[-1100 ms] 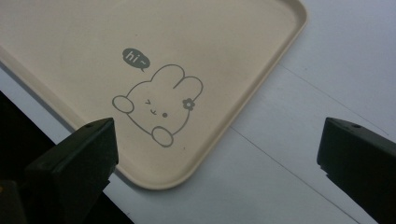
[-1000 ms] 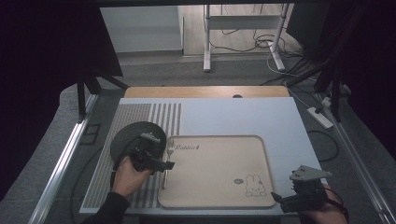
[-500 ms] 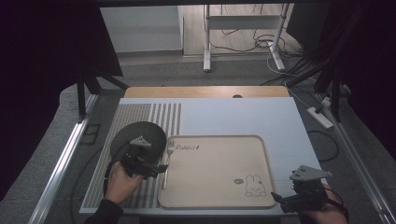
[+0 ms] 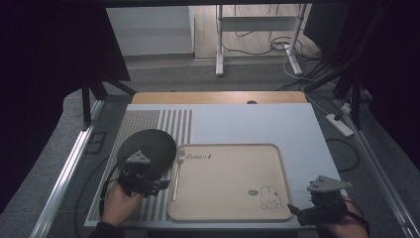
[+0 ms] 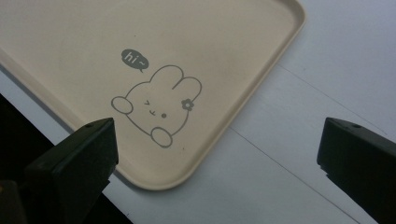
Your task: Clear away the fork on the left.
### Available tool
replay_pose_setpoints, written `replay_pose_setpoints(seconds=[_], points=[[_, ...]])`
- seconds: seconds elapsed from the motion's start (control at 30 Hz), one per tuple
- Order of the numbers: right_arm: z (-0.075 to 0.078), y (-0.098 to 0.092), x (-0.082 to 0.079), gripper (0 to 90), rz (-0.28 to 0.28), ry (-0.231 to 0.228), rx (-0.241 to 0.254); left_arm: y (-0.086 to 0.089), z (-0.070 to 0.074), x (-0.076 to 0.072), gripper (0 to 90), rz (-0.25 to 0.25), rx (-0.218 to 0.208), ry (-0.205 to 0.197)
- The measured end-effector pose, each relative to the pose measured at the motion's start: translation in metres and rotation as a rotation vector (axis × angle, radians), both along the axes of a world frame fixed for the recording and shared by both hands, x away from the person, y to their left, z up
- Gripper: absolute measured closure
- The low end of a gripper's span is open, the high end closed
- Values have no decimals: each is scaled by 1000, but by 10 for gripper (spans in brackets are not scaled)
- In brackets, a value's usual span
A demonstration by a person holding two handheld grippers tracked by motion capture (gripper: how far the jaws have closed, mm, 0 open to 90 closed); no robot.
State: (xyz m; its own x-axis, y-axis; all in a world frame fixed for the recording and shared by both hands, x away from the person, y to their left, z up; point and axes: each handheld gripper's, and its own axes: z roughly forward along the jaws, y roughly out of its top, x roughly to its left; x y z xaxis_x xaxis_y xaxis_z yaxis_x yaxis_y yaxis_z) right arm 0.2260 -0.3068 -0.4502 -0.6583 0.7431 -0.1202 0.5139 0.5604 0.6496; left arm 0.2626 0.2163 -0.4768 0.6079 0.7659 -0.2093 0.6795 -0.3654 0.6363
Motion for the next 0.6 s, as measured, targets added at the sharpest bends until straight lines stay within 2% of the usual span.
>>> replay_pose_setpoints(seconds=[0.4, 0.6], points=[[1, 0, 0, 0, -15, 1, 8, 16, 0, -20, 0, 29, -16, -14], [0, -1, 0, 0, -21, -1, 10, 23, -1, -31, 0, 44, -9, -14]])
